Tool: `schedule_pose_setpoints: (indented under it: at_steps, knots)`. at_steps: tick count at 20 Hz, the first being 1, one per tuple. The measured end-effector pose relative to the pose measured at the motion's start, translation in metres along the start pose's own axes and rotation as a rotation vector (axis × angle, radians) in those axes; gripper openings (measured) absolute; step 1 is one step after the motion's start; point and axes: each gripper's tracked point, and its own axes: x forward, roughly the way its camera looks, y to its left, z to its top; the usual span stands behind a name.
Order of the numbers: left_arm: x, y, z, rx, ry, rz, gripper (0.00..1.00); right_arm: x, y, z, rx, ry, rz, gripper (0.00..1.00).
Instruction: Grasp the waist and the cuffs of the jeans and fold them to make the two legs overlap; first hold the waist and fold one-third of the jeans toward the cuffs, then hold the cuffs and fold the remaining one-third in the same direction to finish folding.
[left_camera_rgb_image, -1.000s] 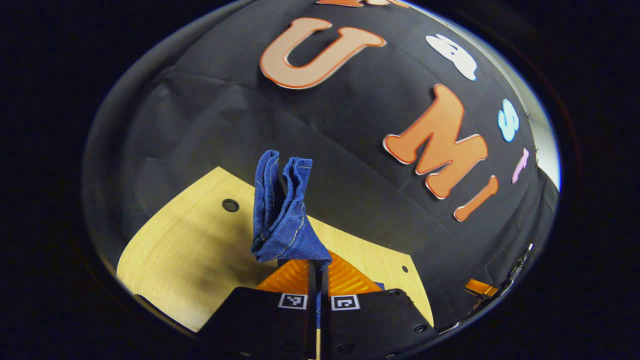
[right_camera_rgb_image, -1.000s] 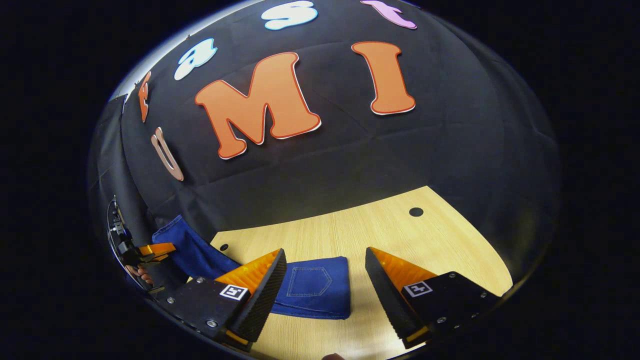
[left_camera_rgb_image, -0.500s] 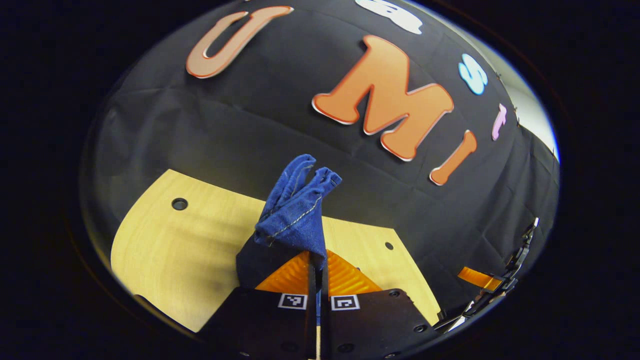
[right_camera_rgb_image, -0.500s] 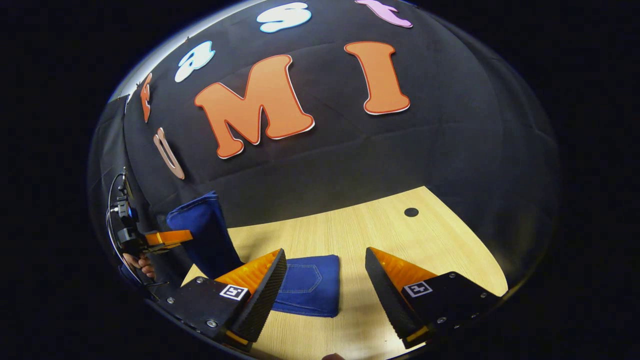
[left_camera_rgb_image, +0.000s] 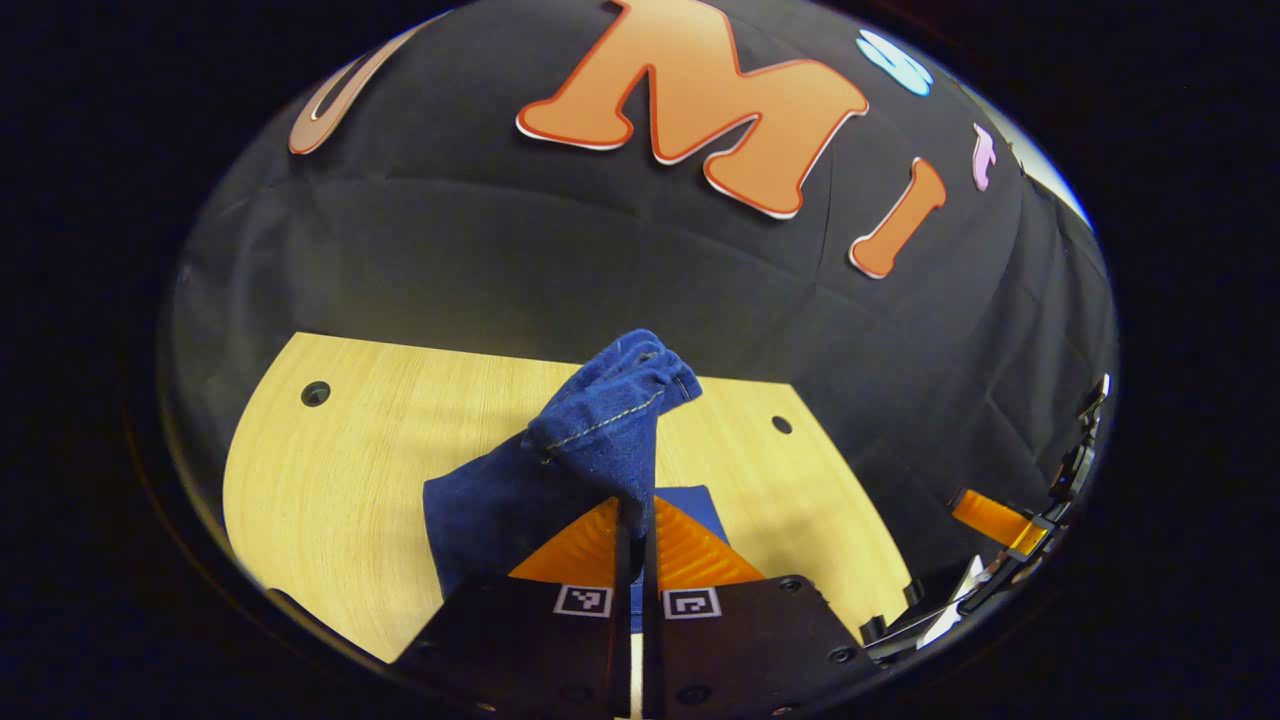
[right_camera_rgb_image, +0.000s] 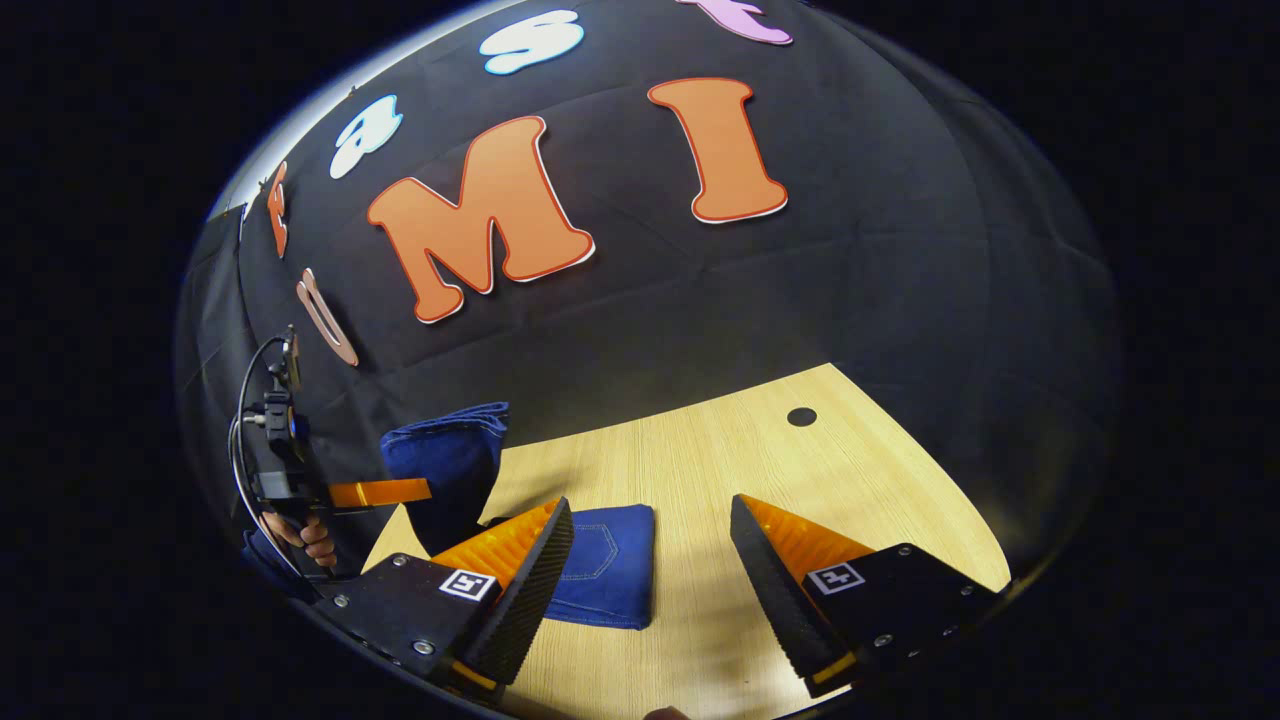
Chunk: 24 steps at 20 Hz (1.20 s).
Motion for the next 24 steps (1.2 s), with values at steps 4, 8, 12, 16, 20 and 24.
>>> schedule_pose_setpoints:
  at_steps: [4,8,12,16,20,24]
  knots:
    - [0.006,-0.024,-0.008,0.08,0.027,-0.006,0.13,0.004,-0.009,0.001,-0.004,0.005,0.002,0.98]
    - [-0.003,-0.039,-0.004,0.131,-0.001,-0.017,0.31,0.012,-0.006,0.003,-0.008,0.006,0.028,0.98]
    - [-0.022,-0.036,0.005,0.164,-0.045,0.014,0.43,0.019,0.004,0.004,-0.018,0.011,0.064,0.98]
    - [-0.054,-0.029,0.029,0.17,-0.159,0.08,0.54,0.023,0.017,0.015,-0.056,-0.033,0.078,0.98]
    - [-0.104,-0.016,0.064,0.18,-0.339,0.168,0.81,0.018,0.038,0.043,-0.114,-0.148,0.092,0.98]
    - [-0.166,-0.014,0.109,0.258,-0.632,0.249,0.82,0.008,0.069,0.073,-0.227,-0.301,0.138,0.97]
